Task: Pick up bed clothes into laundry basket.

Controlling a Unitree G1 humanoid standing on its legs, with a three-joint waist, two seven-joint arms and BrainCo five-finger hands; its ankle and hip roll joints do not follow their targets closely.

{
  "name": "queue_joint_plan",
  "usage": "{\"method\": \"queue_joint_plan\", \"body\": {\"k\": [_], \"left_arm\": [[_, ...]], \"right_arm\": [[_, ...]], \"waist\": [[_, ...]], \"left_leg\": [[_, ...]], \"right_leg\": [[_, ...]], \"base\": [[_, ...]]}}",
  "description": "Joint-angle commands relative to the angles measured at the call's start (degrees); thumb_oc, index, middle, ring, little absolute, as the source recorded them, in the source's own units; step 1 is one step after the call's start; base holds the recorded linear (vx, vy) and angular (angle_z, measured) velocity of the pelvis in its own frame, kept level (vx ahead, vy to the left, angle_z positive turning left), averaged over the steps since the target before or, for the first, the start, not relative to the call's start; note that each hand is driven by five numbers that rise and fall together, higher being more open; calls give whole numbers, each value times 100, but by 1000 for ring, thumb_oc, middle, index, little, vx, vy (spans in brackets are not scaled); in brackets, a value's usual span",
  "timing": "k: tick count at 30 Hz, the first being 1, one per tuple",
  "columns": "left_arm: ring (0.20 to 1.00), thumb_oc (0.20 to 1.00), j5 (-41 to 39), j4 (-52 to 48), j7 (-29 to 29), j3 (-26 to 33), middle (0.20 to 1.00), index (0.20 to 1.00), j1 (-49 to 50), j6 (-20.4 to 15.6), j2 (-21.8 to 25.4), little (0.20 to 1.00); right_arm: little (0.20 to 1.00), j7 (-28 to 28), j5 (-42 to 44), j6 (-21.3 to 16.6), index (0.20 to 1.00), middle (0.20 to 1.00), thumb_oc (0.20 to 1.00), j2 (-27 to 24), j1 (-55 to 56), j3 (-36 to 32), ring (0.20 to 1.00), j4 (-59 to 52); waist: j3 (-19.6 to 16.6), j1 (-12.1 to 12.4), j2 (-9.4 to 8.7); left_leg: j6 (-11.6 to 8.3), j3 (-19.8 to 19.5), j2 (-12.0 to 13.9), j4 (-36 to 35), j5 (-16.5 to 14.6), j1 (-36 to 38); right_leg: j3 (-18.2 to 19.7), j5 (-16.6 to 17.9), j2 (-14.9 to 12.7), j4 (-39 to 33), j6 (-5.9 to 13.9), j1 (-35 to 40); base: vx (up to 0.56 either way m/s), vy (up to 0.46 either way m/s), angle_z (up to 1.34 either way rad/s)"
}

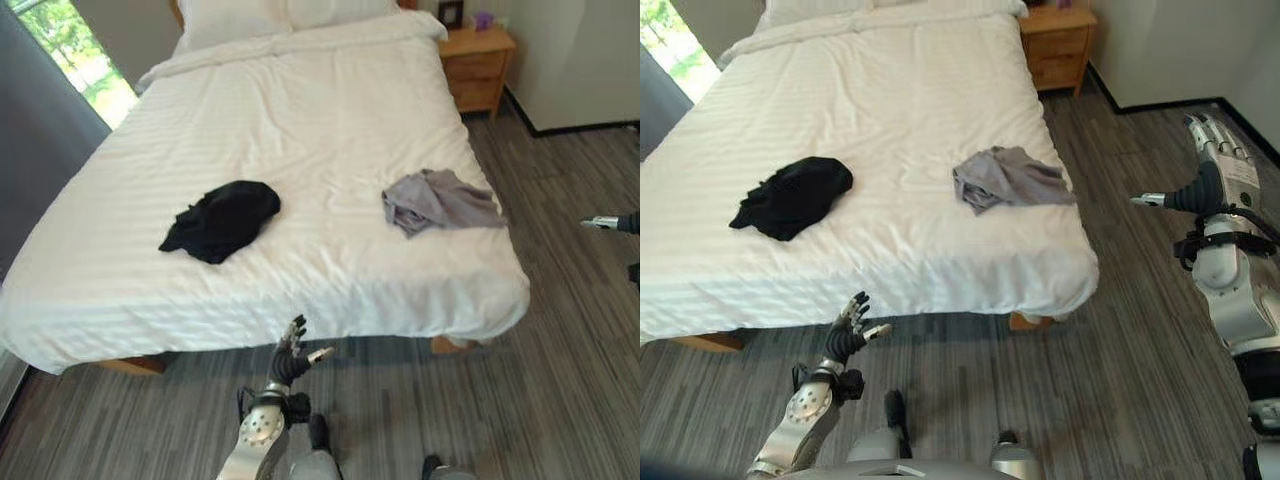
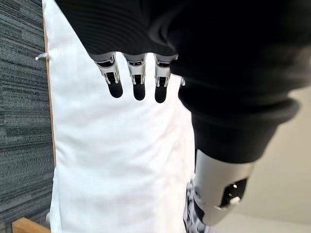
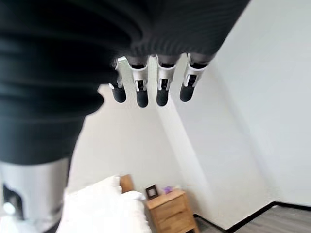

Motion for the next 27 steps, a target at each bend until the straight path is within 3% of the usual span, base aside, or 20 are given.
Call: {"method": "queue_joint_plan", "body": {"k": [1, 7, 10, 12, 19, 27], "left_arm": [[1000, 1000, -259, -280, -50, 7, 1000, 1000, -132, -253, 226, 1000], [1000, 1000, -399, 30, -169, -13, 1000, 1000, -147, -265, 366, 1000], [1000, 1000, -426, 66, -171, -6, 1000, 1000, -168, -281, 380, 1000], [1000, 1000, -520, 144, -181, -38, 1000, 1000, -237, -308, 430, 1000], [1000, 1000, -495, 287, -88, -116, 1000, 1000, -638, -491, 538, 1000], [1000, 1000, -463, 536, -4, -251, 1000, 1000, -1014, -569, 554, 1000]], "right_arm": [[1000, -104, -65, 44, 1000, 1000, 1000, -332, -1460, 750, 1000, 745], [1000, -207, 238, 148, 1000, 1000, 1000, -179, -2532, 1317, 1000, 2439], [1000, -235, 309, 135, 1000, 1000, 1000, -157, -2677, 1385, 1000, 2656], [1000, -310, 350, 194, 1000, 1000, 1000, -207, -2961, 1507, 1000, 3044], [1000, -484, 414, 116, 1000, 1000, 1000, -472, -3511, 1751, 1000, 3263], [1000, -671, 511, 93, 1000, 1000, 1000, -765, -3970, 1925, 1000, 3330]], "waist": [[-20, 480, -341], [0, 763, -404], [8, 794, -402], [124, 852, -419], [394, 919, -522], [574, 1014, -599]], "left_leg": [[-567, 32, 270, 38, 50, -195], [-516, -72, 85, 38, 13, -537], [-516, -79, 65, 38, 13, -657], [-532, -112, 44, 38, 4, -1056], [-539, -54, 41, 38, 25, -1849], [-514, -50, -111, 38, 4, -2262]], "right_leg": [[43, -105, -575, 97, 363, -191], [-68, -53, -701, 68, 505, -436], [-93, -40, -728, 68, 529, -537], [-138, 58, -795, 68, 610, -993], [38, 254, -932, 68, 795, -1905], [-28, 411, -1130, 68, 918, -2211]], "base": [[208, 40, 6], [90, 28, 27], [16, 21, 12], [5, 10, 2], [16, 43, -10], [52, 41, 0]]}}
